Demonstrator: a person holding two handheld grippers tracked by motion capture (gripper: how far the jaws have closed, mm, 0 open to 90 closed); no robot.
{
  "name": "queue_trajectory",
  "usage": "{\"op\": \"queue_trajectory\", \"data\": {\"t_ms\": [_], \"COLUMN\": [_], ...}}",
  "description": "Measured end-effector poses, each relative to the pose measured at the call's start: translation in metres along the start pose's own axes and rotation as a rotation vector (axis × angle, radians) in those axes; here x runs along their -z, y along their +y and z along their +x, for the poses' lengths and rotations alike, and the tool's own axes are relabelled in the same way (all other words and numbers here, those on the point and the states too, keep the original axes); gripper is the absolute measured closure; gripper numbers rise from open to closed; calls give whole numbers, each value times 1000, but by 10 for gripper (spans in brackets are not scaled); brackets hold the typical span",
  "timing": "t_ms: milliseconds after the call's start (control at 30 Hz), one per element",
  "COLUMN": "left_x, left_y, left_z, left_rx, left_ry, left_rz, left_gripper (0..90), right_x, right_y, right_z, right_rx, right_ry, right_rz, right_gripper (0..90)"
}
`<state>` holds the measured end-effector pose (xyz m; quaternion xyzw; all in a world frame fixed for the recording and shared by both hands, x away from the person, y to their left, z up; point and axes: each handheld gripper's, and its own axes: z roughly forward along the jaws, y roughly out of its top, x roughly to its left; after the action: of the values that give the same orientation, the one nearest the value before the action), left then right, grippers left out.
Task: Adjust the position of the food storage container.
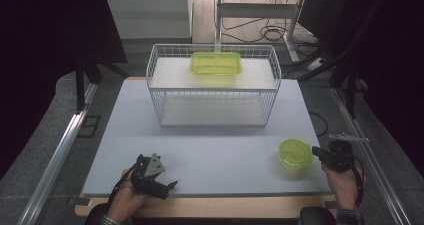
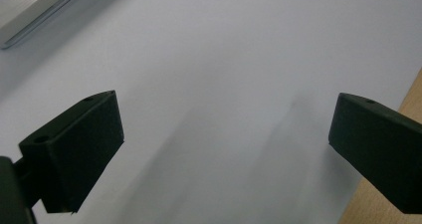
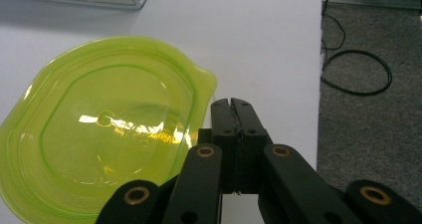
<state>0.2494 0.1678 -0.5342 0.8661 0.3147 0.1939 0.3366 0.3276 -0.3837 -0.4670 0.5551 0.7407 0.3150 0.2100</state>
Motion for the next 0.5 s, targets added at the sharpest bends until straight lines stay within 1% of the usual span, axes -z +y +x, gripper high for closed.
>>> {"op": "queue_trajectory", "data": {"t_ms": [200,333,433,500], "left_x": [0,-1,-1,-1], "left_y": [0,0,0,0], "left_z": [0,-1,0,0], "left_rx": [0,-3,-4,-3], "left_ry": [1,1,1,1], "left_rz": [2,5,6,6], "left_gripper": [7,7,7,7], "right_x": [-3,-7,-10,-11], "right_y": [0,1,1,2], "right_z": [5,12,21,23], "right_rx": [-1,3,8,11], "right_ry": [13,33,56,61], "right_rz": [13,22,30,34], "right_gripper": [888,887,887,887]}}
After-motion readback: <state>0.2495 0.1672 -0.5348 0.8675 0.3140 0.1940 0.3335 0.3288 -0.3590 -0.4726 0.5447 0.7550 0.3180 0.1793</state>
